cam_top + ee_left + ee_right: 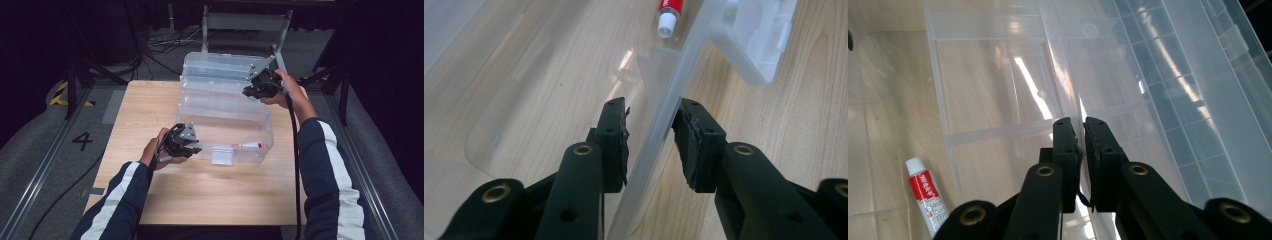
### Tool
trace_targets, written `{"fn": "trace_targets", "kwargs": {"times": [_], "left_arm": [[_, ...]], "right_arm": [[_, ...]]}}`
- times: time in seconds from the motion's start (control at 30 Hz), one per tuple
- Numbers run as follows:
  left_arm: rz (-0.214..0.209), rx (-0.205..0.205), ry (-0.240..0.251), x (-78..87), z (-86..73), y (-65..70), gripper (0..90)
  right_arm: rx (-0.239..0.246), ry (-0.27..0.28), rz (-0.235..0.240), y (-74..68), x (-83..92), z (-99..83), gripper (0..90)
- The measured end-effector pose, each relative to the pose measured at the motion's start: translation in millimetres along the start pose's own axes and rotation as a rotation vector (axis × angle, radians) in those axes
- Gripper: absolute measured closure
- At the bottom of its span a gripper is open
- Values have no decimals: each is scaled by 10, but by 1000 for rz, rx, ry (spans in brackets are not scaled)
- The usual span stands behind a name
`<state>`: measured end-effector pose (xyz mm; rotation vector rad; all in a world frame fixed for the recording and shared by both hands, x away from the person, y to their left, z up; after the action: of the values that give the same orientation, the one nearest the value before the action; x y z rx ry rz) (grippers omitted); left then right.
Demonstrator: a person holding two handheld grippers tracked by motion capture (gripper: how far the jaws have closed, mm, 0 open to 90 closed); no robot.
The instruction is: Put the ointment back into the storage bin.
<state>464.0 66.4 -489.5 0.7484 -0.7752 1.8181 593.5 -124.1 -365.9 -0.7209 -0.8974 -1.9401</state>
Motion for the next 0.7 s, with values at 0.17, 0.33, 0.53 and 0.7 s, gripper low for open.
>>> {"fn": "trace_targets", "kwargs": {"times": [0.17,0.33,0.53,0.7], "left_arm": [[2,4,1,-3,2,2,661],[4,5,-2,-3,-1,4,655],[6,3,-1,-4,0,5,653],[7,2,-1,-4,-1,5,652]], "right_arm": [[11,-6,16,-54,37,5,850],[32,-13,8,-110,73,11,853],[44,-13,9,-174,111,5,853],[50,-14,3,-207,127,1,853]]}}
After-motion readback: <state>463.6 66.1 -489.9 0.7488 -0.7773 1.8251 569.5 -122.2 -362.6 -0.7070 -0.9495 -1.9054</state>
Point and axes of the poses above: each handheld gripper's, and its own axes: x roughly backward along the jaws, z roughly out of its top, y roughly to its right, the point moved 10 cm from there along -x, roughly forward along the jaws, and after that the axes turned 3 degrees about -x, right-handed, at the moved point
